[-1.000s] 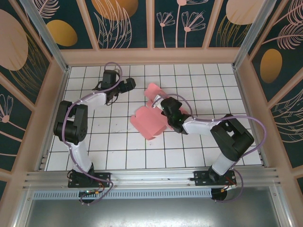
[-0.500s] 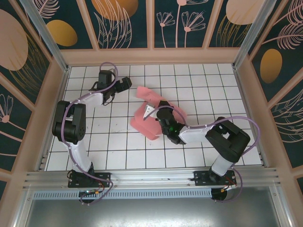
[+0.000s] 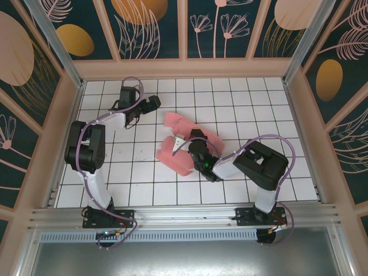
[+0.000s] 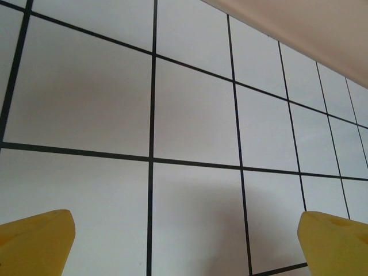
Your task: Fold the paper box
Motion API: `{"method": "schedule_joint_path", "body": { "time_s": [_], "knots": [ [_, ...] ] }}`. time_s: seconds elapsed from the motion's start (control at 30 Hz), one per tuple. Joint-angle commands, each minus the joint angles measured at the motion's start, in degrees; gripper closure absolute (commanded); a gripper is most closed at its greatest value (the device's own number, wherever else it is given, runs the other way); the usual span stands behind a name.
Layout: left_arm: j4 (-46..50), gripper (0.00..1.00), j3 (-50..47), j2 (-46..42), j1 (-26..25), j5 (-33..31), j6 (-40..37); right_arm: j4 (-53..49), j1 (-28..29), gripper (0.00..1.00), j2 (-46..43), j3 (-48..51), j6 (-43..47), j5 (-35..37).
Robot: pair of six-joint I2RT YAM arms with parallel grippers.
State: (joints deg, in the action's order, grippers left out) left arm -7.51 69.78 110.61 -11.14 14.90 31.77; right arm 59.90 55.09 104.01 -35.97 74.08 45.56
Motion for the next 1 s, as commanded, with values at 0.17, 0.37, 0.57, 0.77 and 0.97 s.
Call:
{"method": "schedule_joint_path", "body": {
  "time_s": [0.17, 0.37, 0.57, 0.77, 0.97],
  "knots": [
    [-0.6, 0.01, 3.4, 3.3, 0.5, 6.0, -2.0, 5.8, 1.1, 1.0, 1.9, 1.9, 0.2, 1.8],
    [0.9, 0.28, 5.1, 6.3, 0.1, 11.7, -0.8, 4.9, 1.1, 1.0, 2.4, 1.5, -0.4, 2.0],
    [1.6, 0.54, 6.1, 8.4, -1.8, 14.9, -1.5, 4.5, 1.0, 1.0, 2.1, 1.2, -0.3, 2.0],
    [3.6, 0.54, 8.8, 10.8, -4.1, 19.9, -4.1, 4.5, 1.0, 1.0, 1.8, 1.1, -0.1, 1.7],
    [8.0, 0.53, 8.4, 10.6, -4.2, 25.8, -11.1, 3.8, 0.9, 1.0, 1.1, 1.2, -0.5, 1.6]
  ]
}}
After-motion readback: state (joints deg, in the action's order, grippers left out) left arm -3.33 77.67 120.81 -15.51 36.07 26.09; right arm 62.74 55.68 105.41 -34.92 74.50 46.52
